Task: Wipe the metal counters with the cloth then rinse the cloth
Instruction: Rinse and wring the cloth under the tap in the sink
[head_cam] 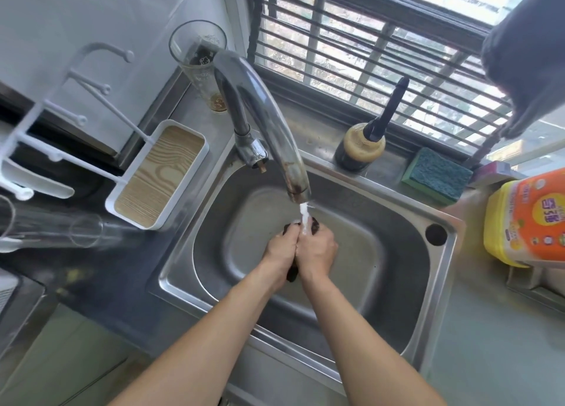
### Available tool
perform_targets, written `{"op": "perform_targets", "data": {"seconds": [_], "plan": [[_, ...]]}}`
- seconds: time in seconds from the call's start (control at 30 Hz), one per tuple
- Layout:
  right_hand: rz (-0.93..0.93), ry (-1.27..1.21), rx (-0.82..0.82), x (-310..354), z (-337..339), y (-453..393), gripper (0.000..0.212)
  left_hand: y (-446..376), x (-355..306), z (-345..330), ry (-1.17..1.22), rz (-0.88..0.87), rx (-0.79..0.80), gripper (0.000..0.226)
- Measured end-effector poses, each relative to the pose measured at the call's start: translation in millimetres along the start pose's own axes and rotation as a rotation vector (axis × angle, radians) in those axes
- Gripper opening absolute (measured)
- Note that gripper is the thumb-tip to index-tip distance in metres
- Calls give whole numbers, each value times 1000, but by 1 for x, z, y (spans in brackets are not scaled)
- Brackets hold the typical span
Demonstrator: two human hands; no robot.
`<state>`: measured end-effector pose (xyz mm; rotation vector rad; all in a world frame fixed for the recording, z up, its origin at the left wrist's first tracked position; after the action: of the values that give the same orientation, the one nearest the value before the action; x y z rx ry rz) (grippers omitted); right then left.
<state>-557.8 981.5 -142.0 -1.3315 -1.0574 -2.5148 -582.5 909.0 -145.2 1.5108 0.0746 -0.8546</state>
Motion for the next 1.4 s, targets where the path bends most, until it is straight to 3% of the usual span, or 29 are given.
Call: {"op": "perform_targets", "data": {"seconds": [0.2, 0.27, 0.37, 0.5, 0.6, 0.67, 0.8, 1.07, 1.23, 1.33, 1.4], "plan": [[-161, -76, 110, -9, 9, -22, 54, -1, 1, 7, -322, -255, 52, 42], [-264, -195, 26, -12, 17, -31, 53, -5, 6, 10, -351, -333, 55, 39], [-483, -528, -87, -15, 24, -39, 40, -11, 12, 22, -405, -208, 0, 34], [-474, -866, 56, -9, 21, -29, 18, -25, 16, 31, -145, -3, -118, 18], [-363, -642, 286, -13, 7, 0, 17, -16, 2, 17, 141, 102, -30, 26], [-227, -449, 358, -21, -3, 13, 23, -7, -5, 8, 150, 147, 11, 45], [-64, -259, 220, -24, -4, 14, 57, 5, -5, 7, 27, 152, -39, 64], [-141, -90, 76, -11, 4, 2, 52, 8, -6, 5, -108, 61, -72, 63], [-168, 25, 113, -9, 7, -4, 53, 11, -5, 14, -331, -246, -102, 38], [-344, -100, 67, -10, 14, -7, 66, 9, -2, 13, -381, -259, 14, 16], [-506, -354, 19, -9, 21, -8, 69, 7, 2, 16, -373, -215, 66, 23]]}}
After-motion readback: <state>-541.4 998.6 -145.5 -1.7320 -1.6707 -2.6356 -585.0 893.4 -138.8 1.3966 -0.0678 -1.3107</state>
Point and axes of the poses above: each hand's wrist, its own y-axis away from the middle knuckle, its own z-axis out of the back of the hand, x = y × z, the point moved 2 cm from there along -y, towards the middle knuckle, and after that the axes turned 15 degrees about -y, right-handed, at the moved point
